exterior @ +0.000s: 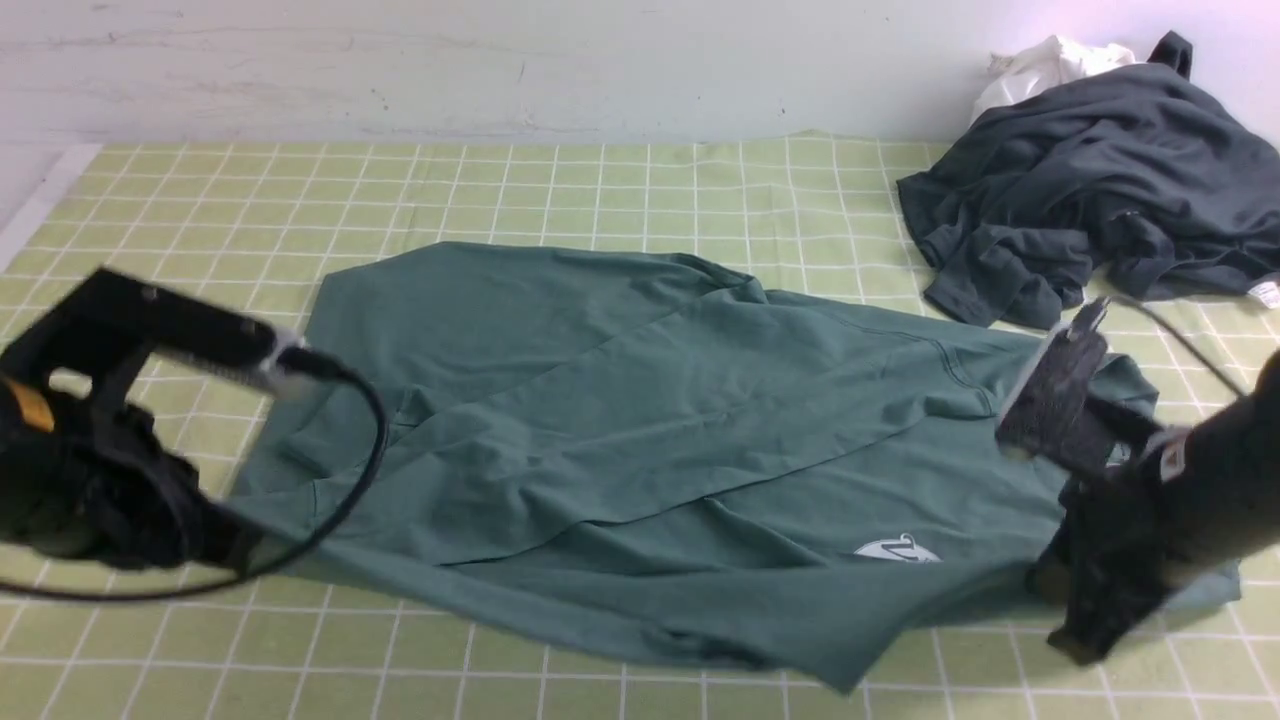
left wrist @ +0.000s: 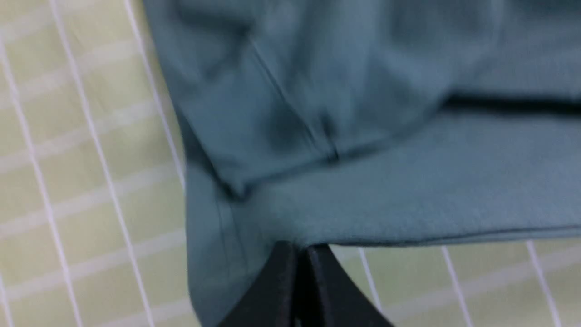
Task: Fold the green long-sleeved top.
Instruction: Use both arms to drag the lower edge of the fabric forward and fold it over the upper edge
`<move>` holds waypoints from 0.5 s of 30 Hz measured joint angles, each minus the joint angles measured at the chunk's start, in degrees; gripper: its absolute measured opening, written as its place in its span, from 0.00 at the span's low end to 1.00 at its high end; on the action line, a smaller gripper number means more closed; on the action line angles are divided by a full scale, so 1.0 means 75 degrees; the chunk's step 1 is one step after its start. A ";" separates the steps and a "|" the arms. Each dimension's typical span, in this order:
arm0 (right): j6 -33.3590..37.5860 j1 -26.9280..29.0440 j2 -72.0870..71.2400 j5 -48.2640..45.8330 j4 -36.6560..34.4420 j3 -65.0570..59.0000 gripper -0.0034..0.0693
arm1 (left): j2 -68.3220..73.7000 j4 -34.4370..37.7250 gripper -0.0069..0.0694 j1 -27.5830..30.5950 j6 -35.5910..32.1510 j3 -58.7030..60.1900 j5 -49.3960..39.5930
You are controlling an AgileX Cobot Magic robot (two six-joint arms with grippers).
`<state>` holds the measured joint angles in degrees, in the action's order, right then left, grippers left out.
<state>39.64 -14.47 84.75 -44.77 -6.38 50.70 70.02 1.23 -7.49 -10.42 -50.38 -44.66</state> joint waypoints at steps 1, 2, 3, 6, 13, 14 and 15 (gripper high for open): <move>-0.0107 0.0135 0.0074 -0.0007 -0.0024 0.0255 0.06 | 0.0224 -0.0040 0.09 0.0000 0.0036 -0.0365 0.0112; -0.0175 0.0275 0.0202 -0.0007 -0.0078 0.0585 0.06 | 0.0556 -0.0104 0.09 0.0000 0.0059 -0.0751 0.0227; -0.0203 0.0385 0.0331 0.0003 -0.0136 0.0924 0.06 | 0.0944 -0.0164 0.09 0.0000 0.0059 -0.1168 0.0344; -0.0268 0.0738 0.1012 0.0046 -0.0361 0.1994 0.06 | 0.2342 -0.0436 0.09 0.0000 0.0076 -0.2465 0.0623; -0.0272 0.1130 0.2985 0.0036 -0.0447 0.4208 0.06 | 0.5389 -0.1203 0.09 0.0000 0.0609 -0.5695 0.0780; -0.0272 0.1157 0.3272 0.0036 -0.0447 0.4524 0.06 | 0.5842 -0.1296 0.09 0.0000 0.0750 -0.6204 0.0780; -0.0272 0.1169 0.3597 0.0036 -0.0454 0.4951 0.06 | 0.6372 -0.1386 0.09 0.0000 0.0872 -0.6801 0.0780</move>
<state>37.60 -5.70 111.72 -44.50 -9.78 87.83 117.81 -9.16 -7.49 -3.88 -101.39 -38.81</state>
